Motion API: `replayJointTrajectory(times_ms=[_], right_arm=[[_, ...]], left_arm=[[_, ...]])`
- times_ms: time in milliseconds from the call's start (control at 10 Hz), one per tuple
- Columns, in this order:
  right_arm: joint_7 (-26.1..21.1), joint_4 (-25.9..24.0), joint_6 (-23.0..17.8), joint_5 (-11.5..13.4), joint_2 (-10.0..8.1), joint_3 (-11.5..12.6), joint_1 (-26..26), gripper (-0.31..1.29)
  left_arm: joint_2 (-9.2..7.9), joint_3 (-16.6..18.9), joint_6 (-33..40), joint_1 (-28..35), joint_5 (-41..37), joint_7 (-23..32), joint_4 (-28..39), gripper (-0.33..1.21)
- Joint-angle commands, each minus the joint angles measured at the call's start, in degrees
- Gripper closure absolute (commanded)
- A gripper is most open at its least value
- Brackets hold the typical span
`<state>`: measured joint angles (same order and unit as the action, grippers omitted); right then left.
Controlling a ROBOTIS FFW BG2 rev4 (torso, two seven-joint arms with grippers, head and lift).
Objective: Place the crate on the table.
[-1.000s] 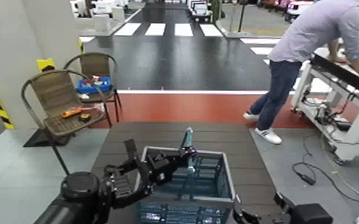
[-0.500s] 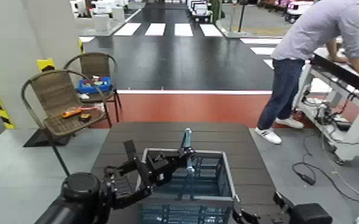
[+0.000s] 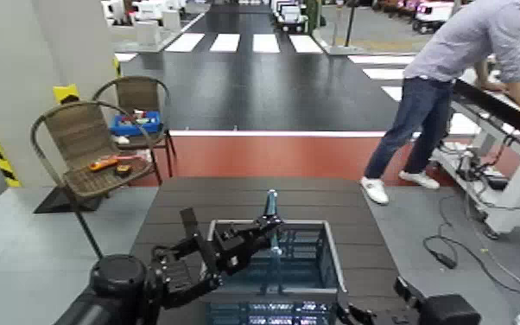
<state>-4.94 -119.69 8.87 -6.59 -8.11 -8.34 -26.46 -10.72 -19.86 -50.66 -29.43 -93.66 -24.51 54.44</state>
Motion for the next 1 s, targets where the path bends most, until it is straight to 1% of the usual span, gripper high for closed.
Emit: replayJointTrajectory(times_ms=[100,200,300,600,700,800,900,1000], right_arm=[[0.11,0.07,0.0,-0.09,0.02,0.08,0.01,0.15],[0.11,-0.02,0.0,-0.09,0.11,0.08,0.01,0.15],[0.2,-0.02,0.0,-0.09,0.02,0.08,0.01,0.15],[0.2,-0.02,0.09,-0.09,0.11,0.17,0.01,0.15],[0.2,-0.02,0.18,-0.09,0.11,0.17,0.01,0.15],[0.2,-0.02,0.27,-0.09,0.2,0.17,-0.08,0.15],[0.2,-0.02,0.27,-0.09,0.29,0.35,0.01,0.15],[0.2,-0.02,0.27,-0.09,0.46,0.43,-0.17,0.15]], left_arm=[[-0.09,0.44,0.21,0.25,0.67,-1.41,0.06,0.14],[-0.09,1.05,0.38,0.43,1.99,-2.29,0.23,0.04],[-0.18,1.85,1.26,0.69,3.39,-3.0,0.94,0.06],[-0.53,6.77,2.76,2.53,12.44,-3.0,5.68,0.06],[-0.71,8.61,3.2,3.94,15.96,-3.0,8.41,0.06],[-0.97,10.2,5.13,5.87,19.56,-3.08,11.83,0.06],[-1.23,12.39,8.38,8.34,25.45,-3.08,16.84,0.06],[-1.67,13.8,14.97,11.85,32.31,-2.56,23.0,0.08]])
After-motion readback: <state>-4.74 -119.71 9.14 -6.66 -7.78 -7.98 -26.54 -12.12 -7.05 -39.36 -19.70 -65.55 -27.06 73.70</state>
